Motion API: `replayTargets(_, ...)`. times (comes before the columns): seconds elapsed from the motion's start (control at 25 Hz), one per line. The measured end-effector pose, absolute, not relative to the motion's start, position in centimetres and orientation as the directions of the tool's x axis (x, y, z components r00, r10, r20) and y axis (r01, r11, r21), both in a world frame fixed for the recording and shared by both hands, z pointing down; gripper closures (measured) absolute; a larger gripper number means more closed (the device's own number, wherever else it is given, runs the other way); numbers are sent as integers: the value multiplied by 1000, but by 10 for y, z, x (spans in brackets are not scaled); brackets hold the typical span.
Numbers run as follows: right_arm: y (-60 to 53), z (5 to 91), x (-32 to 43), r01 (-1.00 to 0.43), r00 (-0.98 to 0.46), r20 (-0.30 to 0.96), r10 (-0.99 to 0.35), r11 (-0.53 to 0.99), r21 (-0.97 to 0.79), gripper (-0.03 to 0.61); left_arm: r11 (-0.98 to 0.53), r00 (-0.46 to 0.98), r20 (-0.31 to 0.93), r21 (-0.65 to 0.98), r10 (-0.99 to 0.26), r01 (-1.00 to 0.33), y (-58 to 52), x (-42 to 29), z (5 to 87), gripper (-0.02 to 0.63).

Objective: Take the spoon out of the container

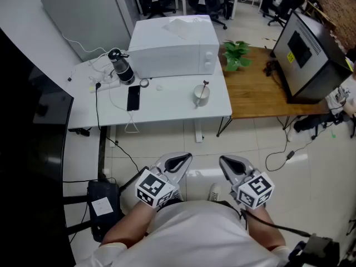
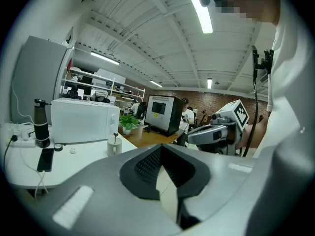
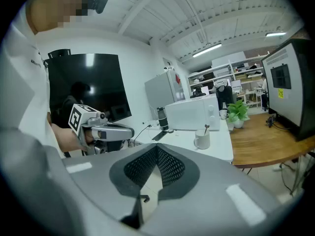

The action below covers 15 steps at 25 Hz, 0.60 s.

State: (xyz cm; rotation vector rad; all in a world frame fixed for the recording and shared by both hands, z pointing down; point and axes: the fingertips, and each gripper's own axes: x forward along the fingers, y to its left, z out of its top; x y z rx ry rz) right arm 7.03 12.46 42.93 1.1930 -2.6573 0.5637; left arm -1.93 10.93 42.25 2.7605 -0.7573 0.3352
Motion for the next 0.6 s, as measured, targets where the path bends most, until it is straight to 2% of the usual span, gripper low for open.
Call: replayTargets(0.6, 131, 428, 39, -755, -655, 322, -684, 616, -227, 572, -847, 850, 282, 175, -446, -502, 115, -44, 422, 609)
